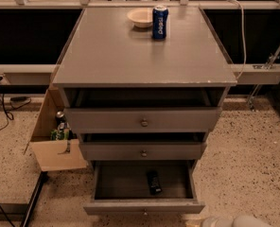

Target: Close bottom drawer

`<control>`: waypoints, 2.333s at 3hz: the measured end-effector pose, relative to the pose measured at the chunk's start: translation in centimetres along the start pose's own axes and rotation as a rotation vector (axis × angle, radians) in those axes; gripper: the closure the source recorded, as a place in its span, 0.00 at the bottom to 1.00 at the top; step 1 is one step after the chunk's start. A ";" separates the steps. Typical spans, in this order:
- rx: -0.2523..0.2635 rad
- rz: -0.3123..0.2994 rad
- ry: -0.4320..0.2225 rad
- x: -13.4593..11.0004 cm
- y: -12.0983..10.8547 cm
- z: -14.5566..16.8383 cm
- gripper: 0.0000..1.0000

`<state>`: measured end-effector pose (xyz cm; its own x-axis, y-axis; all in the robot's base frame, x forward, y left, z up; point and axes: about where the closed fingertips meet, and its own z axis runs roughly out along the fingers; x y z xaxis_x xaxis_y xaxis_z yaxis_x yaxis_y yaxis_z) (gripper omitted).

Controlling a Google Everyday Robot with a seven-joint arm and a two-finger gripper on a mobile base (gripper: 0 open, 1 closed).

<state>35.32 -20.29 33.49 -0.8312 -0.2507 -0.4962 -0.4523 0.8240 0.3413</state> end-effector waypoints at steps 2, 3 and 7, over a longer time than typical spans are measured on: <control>0.080 0.250 -0.074 6.9 -5.6 8.9 1.00; 0.080 0.250 -0.074 6.9 -5.6 8.9 1.00; 0.066 0.304 -0.454 5.4 -8.1 16.7 1.00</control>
Offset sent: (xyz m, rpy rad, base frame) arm 0.0014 -0.0476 -0.1827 0.0378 0.0495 -0.4819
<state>39.89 -19.80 14.68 -0.6918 0.2360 -0.6825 -0.1799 0.8589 0.4794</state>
